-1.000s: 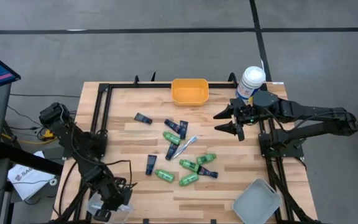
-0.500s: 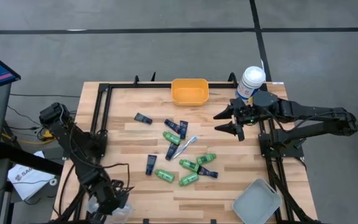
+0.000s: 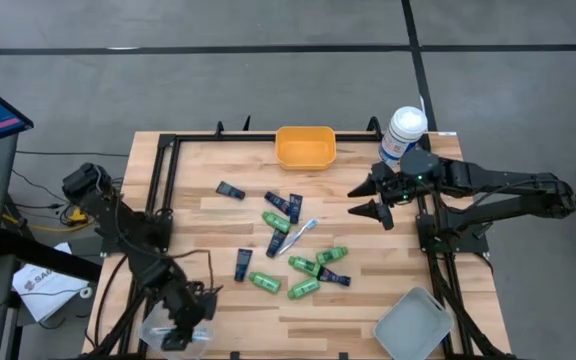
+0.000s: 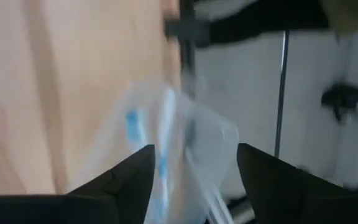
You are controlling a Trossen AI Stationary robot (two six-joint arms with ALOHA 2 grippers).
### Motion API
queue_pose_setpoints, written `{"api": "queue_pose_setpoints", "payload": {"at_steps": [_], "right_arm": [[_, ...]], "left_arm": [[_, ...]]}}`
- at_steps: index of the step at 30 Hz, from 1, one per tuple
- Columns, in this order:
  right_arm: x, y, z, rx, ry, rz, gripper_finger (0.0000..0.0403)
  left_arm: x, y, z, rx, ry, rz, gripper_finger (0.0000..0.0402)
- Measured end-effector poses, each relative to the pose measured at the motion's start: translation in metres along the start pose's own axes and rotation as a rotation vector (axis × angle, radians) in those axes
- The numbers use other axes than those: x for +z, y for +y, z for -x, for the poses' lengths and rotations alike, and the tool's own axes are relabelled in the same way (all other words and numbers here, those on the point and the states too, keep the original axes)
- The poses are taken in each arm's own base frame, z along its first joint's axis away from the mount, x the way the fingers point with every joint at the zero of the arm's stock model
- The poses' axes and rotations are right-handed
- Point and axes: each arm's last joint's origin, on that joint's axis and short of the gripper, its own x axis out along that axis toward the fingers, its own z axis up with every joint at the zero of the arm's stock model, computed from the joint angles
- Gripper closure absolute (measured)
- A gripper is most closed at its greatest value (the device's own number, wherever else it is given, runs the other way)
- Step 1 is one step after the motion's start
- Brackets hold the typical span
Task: Pick & Place Travel size toiletries
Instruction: Put the light blue toothbrush into the transparent bin
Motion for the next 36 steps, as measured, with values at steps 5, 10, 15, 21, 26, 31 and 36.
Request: {"api": "queue_pose_setpoints", "payload": {"at_steps": [5,10,15,21,26,31,36], "right_arm": [[-0.002,-0.001,0.0,-0.007,0.017,-0.003,0.0145],[-0.002,-0.001,0.0,-0.007,0.019,-0.003,0.0145],[-0.002,-0.001,0.0,-0.011,0.019,0.008,0.0145],[-0.001,-0.006,0.001,-0.035,0.014,0.001,0.0145],[0.0,-0.007,0.001,-0.04,0.012,-0.002,0.0145],[0.0,-0.007,0.001,-0.041,0.014,-0.003,0.0145],[-0.001,-0.007,0.001,-0.042,0.016,-0.003,0.0145]], "left_arm": [[0.019,-0.003,0.012,-0.105,-0.141,-0.105,0.0219],[0.016,-0.008,0.005,-0.129,-0.126,-0.105,0.0307],[0.014,-0.009,-0.005,-0.116,-0.094,-0.104,0.0392],[0.015,-0.008,-0.014,-0.1,-0.079,-0.101,0.04],[0.014,-0.008,-0.031,-0.081,-0.041,-0.103,0.04],[0.015,-0.003,-0.046,-0.042,-0.006,-0.09,0.0401],[0.015,0.0,-0.055,-0.016,0.016,-0.062,0.0401]]}}
